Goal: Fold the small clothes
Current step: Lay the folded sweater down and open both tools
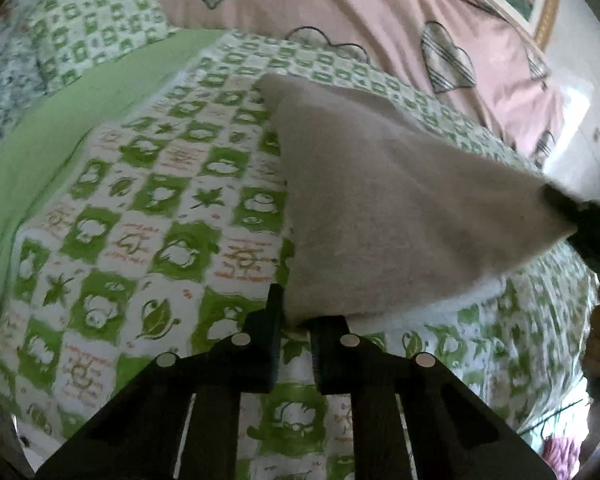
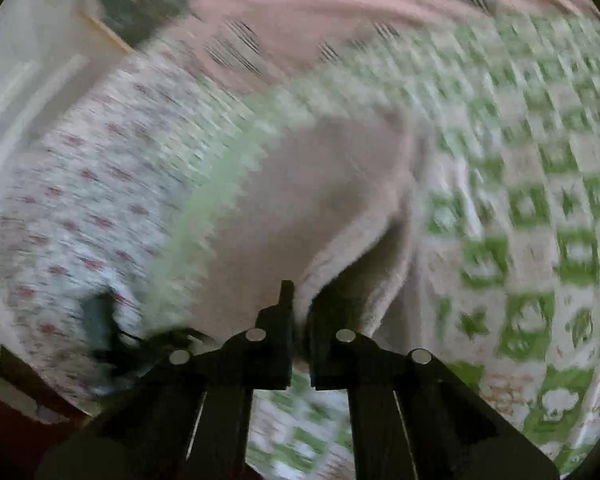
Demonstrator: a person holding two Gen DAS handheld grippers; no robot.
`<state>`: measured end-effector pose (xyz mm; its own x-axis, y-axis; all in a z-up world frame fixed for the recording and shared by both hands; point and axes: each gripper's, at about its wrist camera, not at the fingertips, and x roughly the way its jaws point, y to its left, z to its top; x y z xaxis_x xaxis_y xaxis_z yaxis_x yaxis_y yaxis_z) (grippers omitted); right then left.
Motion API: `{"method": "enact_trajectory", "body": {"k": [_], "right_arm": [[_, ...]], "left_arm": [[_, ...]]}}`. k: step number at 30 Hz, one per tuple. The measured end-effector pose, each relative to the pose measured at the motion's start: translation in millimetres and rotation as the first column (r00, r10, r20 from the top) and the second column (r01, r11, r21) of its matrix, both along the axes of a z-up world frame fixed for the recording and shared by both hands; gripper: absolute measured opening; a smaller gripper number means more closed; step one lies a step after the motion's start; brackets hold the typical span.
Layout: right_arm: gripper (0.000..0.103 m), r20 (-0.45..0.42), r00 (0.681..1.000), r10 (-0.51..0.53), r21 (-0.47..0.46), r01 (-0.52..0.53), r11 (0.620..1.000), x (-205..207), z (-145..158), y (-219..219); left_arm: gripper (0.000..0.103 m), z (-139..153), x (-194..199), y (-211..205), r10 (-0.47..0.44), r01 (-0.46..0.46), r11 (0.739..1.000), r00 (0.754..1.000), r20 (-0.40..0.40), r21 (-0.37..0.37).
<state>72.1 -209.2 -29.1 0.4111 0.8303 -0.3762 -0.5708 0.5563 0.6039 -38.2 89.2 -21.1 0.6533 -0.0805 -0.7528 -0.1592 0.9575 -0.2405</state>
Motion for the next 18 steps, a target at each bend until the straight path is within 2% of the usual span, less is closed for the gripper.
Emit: {"method": "enact_trajectory", "body": {"k": [1, 3, 5, 8, 10, 13, 18], "right_arm": [[0.006, 0.015, 1.0, 0.0, 0.01, 0.0, 1.0, -2.2, 2.7, -3.6], [0.006, 0.01, 1.0, -0.024, -0.073, 0.025, 0.997, 0.8, -5.7, -5.7], [0.006, -0.028, 0.997, -0.068, -0.183, 0.062, 0.981, 6.9, -28.1, -4.7], [0.006, -0.086, 0.991, -0.105, -0.257, 0.079, 0.963, 11.2, -56.6, -4.8], [0.006, -0.095, 0.989, -0.117, -0.294, 0.084, 0.952, 9.4, -66.3, -2.0], [0.006, -0.087, 0.989, -0.122, -0.329, 0.087, 0.94, 9.6, -71.1, 0.0], [0.006, -0.109, 0.985, -0.137, -0.331, 0.094, 0.939, 16.1, -72.8, -1.8]], "left_arm": [[0.011, -1.6, 0.3, 1.5, 0.006, -0.006, 1.0, 1.0, -0.005, -0.006], [0.01, -5.7, 1.8, 1.4, 0.006, -0.006, 1.0, 1.0, -0.021, -0.012], [0.01, -7.7, 3.9, -1.4, -0.001, 0.001, 1.0, 0.999, -0.033, -0.005], [0.009, -9.4, 6.9, -4.4, -0.006, 0.006, 1.0, 0.999, -0.047, 0.007], [0.009, -11.8, 7.7, -3.1, -0.003, 0.003, 1.0, 0.998, -0.063, -0.008], [0.01, -15.9, 8.7, -0.5, 0.0, -0.002, 1.0, 0.997, -0.074, -0.03], [0.01, -19.7, 7.4, 0.6, 0.012, -0.018, 0.998, 0.996, -0.085, -0.065]]}}
